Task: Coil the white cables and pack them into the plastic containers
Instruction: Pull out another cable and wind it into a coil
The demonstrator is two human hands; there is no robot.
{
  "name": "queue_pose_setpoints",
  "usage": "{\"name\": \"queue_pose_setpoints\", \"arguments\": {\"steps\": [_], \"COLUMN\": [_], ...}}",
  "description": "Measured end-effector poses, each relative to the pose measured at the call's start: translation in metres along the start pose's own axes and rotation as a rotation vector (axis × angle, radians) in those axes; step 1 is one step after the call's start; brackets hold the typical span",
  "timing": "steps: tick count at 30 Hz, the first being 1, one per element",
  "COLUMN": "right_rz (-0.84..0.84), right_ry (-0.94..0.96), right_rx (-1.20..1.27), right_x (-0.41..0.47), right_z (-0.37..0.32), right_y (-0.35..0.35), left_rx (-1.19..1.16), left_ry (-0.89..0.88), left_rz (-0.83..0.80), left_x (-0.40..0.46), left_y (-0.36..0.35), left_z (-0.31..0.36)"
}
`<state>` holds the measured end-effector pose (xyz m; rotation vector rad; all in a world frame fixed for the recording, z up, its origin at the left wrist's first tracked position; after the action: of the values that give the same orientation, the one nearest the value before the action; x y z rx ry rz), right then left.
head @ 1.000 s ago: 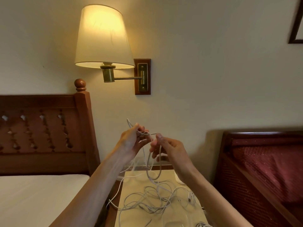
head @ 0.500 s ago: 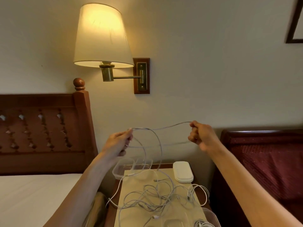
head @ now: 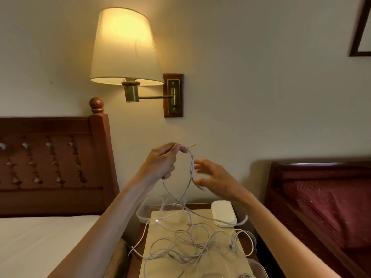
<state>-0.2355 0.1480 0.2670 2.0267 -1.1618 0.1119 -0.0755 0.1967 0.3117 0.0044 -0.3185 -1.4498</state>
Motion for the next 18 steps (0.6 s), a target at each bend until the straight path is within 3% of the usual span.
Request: {"name": "queue_pose_setpoints", "arguments": {"steps": [2, 6, 8, 12, 18], "right_rz": [-0.136, -0.130, -0.060, 0.189, 0.561], "right_ry": [-0.020, -0.077, -0.127, -0.228, -0.651], "right_rx": [0.314, 0.673, 0.629, 0.218, 0.380], "right_x": [-0.003, -0.012, -0.015, -0.032, -0.066], "right_z": [-0.014, -0.011, 0.006, 0.062, 0.155], "right_y": [-0.023, -0.033, -0.030, 0.001, 0.040], "left_rx": [0.033, 0.011, -0.029, -0.050, -0.152], "left_ry": [-0.008, -0.004, -0.012, -0.056, -0.157], "left_rz": [0.034, 0.160, 0.252, 0.367, 0.594], "left_x": [0.002, 0.004, 0.004, 0.009, -0.001], "left_y": [-0.002, 0.015, 0.033, 0.070, 0.114], "left_z": [0.005, 0.002, 0.001, 0.007, 0.029]}}
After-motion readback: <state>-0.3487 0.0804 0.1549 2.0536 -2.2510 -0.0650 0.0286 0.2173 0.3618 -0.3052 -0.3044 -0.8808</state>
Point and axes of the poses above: each hand's wrist, its own x-axis towards the middle knuckle, its own y-axis out of the back of the hand, z = x × y, the point moved 6 cm from there along x, towards the middle knuckle, and after that the axes turned 8 degrees about y, right-handed, at the moved point
